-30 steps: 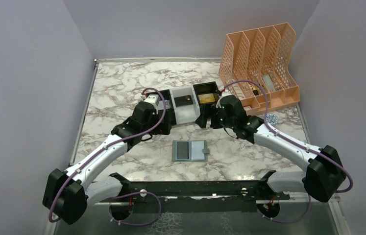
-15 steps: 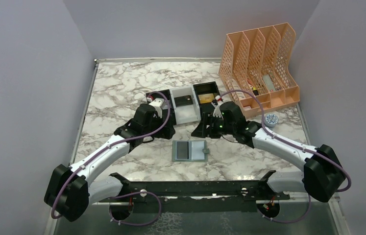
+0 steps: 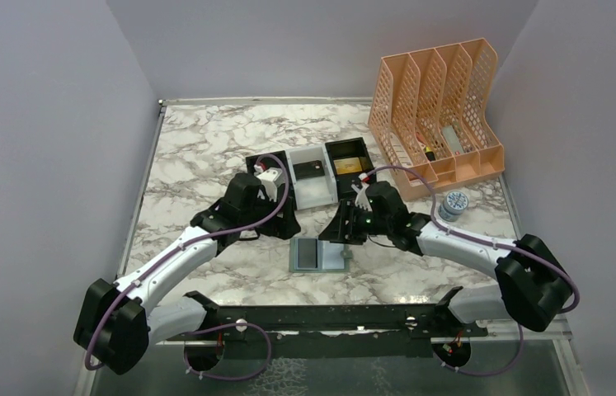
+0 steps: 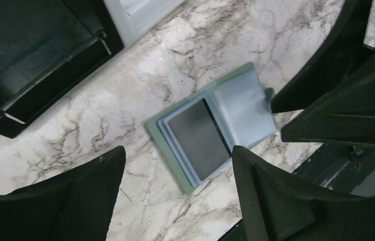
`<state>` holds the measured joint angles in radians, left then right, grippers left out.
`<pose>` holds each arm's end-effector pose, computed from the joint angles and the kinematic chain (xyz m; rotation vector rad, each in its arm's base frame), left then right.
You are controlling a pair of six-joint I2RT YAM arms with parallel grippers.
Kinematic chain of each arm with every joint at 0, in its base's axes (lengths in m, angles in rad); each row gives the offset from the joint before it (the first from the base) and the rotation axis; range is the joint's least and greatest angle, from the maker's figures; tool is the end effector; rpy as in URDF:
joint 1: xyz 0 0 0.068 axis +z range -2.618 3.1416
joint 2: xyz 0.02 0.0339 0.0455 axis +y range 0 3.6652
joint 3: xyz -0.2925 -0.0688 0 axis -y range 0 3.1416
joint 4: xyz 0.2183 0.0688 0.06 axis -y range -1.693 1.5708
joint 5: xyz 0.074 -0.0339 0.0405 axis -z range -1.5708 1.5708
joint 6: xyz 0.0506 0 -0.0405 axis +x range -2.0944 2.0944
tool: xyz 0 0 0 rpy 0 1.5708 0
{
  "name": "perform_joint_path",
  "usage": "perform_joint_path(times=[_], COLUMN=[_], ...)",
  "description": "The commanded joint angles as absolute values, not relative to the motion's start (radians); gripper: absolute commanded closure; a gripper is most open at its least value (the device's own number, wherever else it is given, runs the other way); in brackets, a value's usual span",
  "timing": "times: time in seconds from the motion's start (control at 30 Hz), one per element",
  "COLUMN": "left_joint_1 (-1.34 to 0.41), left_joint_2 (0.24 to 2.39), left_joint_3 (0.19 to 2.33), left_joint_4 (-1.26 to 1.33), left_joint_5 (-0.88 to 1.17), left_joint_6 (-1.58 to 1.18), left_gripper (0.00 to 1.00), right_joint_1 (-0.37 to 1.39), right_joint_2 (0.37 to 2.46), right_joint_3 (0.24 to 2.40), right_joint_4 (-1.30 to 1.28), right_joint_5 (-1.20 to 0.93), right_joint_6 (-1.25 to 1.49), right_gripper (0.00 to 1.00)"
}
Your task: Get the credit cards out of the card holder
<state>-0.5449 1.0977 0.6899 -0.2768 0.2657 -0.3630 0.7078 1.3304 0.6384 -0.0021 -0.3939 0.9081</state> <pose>0.1693 -0.1182 0.2647 0.3607 2.3196 -0.7689 0.1770 0.1770 0.2273 0.0175 2.5486 1.2097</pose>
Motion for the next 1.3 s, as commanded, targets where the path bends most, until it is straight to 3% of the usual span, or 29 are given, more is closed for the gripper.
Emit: perform_joint_path(times=[0.0,0.57,0.67,0.93,1.27], left_joint_1=[-0.543,-0.546,-0.550,-0.564,-0.584], left_joint_2=[1.119,1.267,1.307,1.282,1.306], left_joint_3=[0.700,0.709,0.712,0.654,0.558], left_joint_4=[-0.285,-0.292,-0.291,-0.148,-0.038], left_joint_5=[0.414,0.524,0.545,0.451,0.367], left_joint_6=[-0.355,-0.356,-0.379,-0.559,-0.624], left_gripper=[0.22,0.29,0.35,0.50,0.53], right_joint_1=[0.720,0.755,0.755,0.755,0.755], right_joint_2=[1.381,1.537,1.559,1.581,1.639], right_joint_3=[0.648,0.658,0.667,0.624,0.646], right_joint_4=[0.045,0.133,0.122,0.242,0.192], right_joint_5=[-0.459,-0.477,-0.469,-0.466,-0.405], right_joint_6=[0.914,0.873,0.853,0.902,0.901], right_gripper=[0.51,0.59,0.62,0.70,0.77])
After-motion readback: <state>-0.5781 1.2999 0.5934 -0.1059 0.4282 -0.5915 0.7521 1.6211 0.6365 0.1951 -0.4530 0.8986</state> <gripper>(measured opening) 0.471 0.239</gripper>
